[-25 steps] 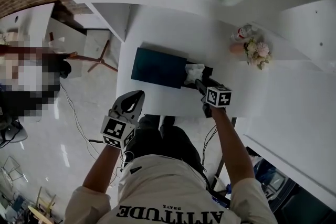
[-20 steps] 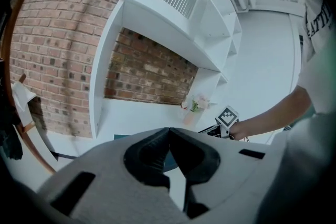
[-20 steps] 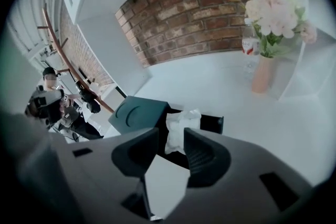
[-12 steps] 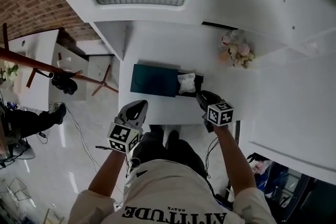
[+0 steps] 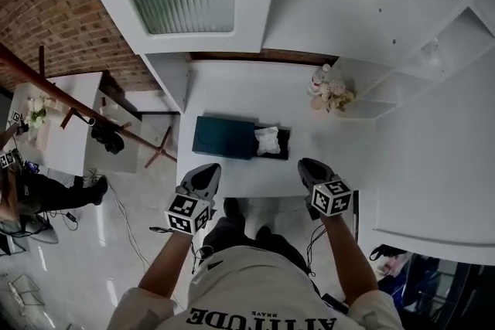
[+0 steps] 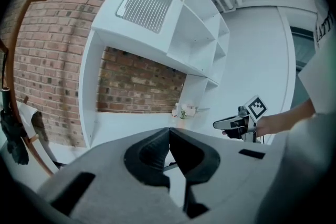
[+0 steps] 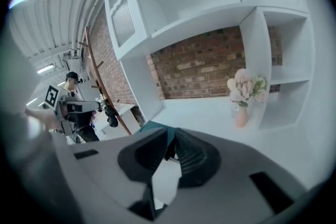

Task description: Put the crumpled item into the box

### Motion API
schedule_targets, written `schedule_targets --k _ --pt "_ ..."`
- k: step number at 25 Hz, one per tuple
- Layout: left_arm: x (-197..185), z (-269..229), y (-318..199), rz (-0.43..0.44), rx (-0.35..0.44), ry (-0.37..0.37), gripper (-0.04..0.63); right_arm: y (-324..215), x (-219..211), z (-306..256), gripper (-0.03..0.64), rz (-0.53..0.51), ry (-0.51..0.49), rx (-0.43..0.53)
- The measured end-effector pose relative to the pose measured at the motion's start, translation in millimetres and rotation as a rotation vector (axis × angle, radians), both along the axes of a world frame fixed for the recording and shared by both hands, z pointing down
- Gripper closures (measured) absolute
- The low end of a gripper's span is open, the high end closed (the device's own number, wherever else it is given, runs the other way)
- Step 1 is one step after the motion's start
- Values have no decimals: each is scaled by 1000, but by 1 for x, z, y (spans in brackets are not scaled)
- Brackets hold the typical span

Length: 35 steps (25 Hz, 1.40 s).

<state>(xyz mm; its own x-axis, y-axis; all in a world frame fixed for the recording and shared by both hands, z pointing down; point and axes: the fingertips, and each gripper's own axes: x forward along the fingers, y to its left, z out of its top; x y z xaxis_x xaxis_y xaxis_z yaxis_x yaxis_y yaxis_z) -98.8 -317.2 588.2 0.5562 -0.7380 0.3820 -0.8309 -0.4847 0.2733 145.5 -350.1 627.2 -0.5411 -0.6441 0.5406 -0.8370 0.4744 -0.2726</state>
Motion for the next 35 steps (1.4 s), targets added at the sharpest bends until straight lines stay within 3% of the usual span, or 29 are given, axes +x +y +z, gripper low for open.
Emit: schedule_targets --k 14,24,35 --pt "63 -36 75 -91 116 -26 571 79 81 -50 578 -20 -20 173" --pt "77 -63 126 -158 185 -43 571 119 110 -73 578 -50 -27 248" --pt "61 -87 153 -184 228 -53 571 142 104 -99 577 -52 -13 322"
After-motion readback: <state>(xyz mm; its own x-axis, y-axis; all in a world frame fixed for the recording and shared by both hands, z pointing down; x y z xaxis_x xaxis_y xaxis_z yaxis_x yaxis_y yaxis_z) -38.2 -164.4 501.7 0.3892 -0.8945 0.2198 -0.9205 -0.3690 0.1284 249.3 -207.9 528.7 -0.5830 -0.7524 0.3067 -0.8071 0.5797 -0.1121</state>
